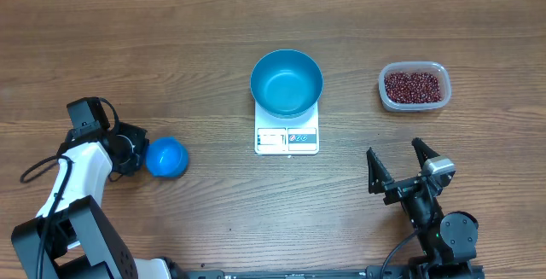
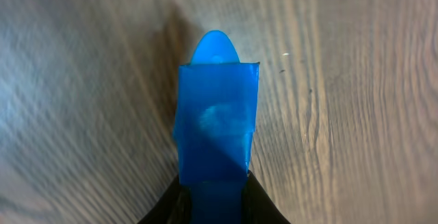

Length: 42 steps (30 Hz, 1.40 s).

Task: Scoop item into bowl and weigh 150g on scale

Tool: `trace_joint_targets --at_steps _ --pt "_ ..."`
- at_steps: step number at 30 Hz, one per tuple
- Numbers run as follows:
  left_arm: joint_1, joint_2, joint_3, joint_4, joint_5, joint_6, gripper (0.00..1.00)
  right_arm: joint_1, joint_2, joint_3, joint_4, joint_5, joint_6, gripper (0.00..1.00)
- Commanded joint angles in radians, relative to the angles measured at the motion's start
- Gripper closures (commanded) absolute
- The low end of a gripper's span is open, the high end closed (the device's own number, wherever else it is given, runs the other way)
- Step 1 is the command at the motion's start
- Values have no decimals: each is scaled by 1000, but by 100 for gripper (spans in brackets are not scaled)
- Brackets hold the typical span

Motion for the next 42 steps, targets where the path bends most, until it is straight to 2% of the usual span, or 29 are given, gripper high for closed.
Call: trace_joint_targets --at_steps 1,5,7,9,10,17,19,27,31,34,35,40,42 --pt "-10 5 23 -15 19 -249 96 5 -10 -10 3 -5 6 0" --pt "-37 5 24 -15 -21 -258 94 5 -10 -10 3 -5 6 0" --pt "-39 5 24 -14 -21 -258 71 5 -10 -10 3 -5 6 0" --pt "-39 5 24 -13 -22 -257 36 5 -10 -10 3 -5 6 0" --pt "-39 5 24 -13 -23 -257 26 5 -10 -10 3 -5 6 0" --pt "-38 5 25 -12 -17 -212 10 5 -10 -10 3 -5 6 0" --pt "-38 5 40 -16 -4 -151 0 5 -10 -10 3 -5 6 0" --pt "-38 -94 282 -203 -74 126 1 5 -10 -10 3 -5 6 0" --pt "-40 -185 362 -206 -74 362 1 5 -10 -10 3 -5 6 0" --pt "-65 -240 383 -195 -53 718 0 5 -10 -10 3 -5 6 0" --pt "-82 -250 383 -205 -53 875 1 5 -10 -10 3 -5 6 0" --pt "-167 -202 382 -313 -7 1387 1 5 -10 -10 3 -5 6 0" --pt "-183 -174 382 -330 -8 1463 1 5 -10 -10 3 -5 6 0"
